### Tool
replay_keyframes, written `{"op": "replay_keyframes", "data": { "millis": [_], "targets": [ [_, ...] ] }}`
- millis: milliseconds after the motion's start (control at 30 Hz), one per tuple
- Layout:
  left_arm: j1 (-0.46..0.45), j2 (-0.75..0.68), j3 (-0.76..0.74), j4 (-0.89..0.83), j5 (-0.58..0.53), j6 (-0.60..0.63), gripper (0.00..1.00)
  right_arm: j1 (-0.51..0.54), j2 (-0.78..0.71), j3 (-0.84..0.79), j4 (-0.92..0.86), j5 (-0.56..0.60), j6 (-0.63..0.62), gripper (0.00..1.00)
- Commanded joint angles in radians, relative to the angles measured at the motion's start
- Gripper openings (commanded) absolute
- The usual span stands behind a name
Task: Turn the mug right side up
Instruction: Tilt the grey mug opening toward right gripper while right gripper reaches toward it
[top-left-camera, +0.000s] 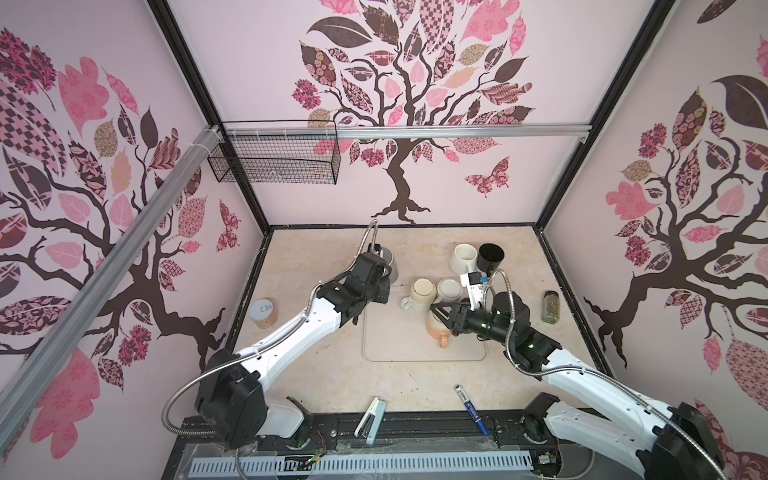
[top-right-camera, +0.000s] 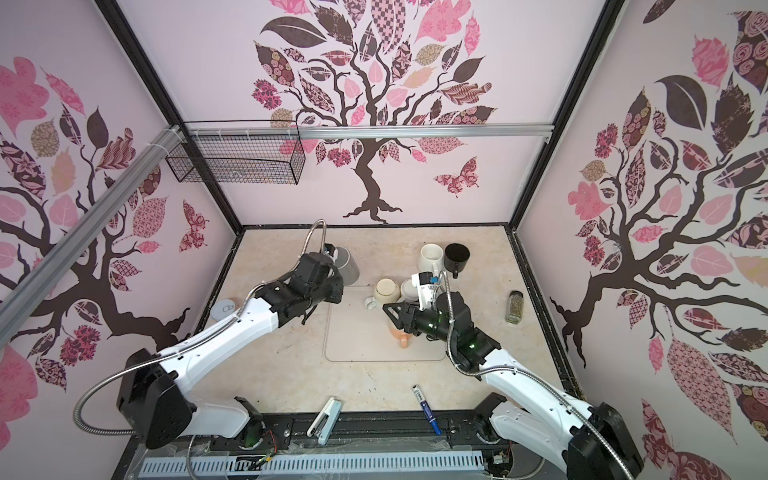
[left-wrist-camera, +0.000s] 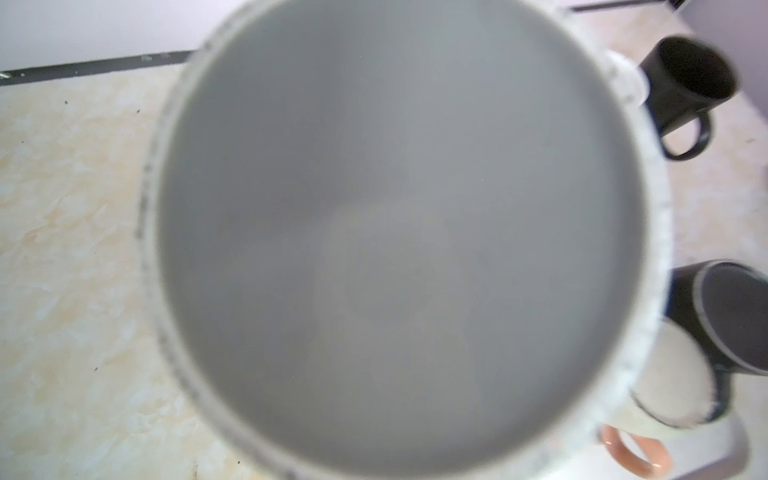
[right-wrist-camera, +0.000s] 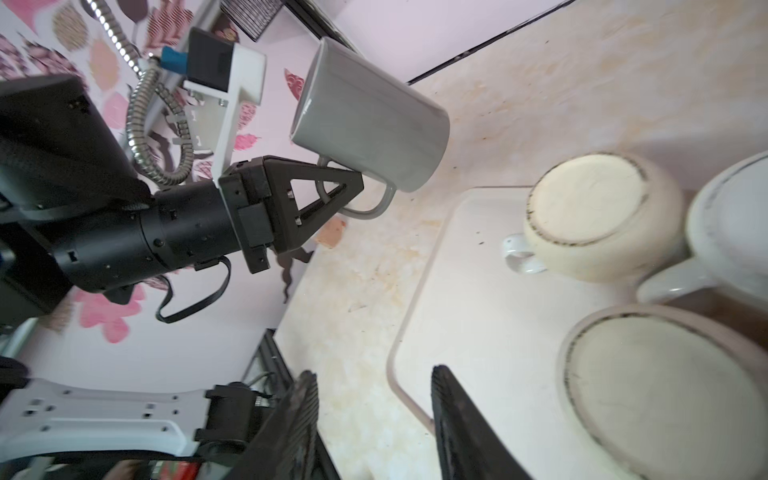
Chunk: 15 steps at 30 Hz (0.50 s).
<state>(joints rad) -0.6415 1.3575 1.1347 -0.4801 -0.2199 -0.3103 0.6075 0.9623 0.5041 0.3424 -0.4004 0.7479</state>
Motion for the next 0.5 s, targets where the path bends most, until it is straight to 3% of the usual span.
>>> {"op": "replay_keyframes", "data": {
  "millis": [0,133,333,467],
  "targets": [
    [-0.006,-0.08,0.033,0.058,0.08,-0.021,0.0,0.004,0.013,-0.031,0.272,-0.085,0.166,0.51],
    [-0.02,-0.124,0.069,0.026,0.142,-0.03,0.0,0.005,0.123,-0.1,0.636,-0.134,0.345,0.54],
    [-0.023,-0.194,0.078,0.084,0.295,-0.103,0.0,0.005,0.459,-0.13,1.377,-0.148,0.681,0.54],
    [-0.026,-0.23,0.086,0.111,0.35,-0.142,0.0,0.02,0.518,-0.071,1.389,-0.175,0.693,0.54]
  ]
}}
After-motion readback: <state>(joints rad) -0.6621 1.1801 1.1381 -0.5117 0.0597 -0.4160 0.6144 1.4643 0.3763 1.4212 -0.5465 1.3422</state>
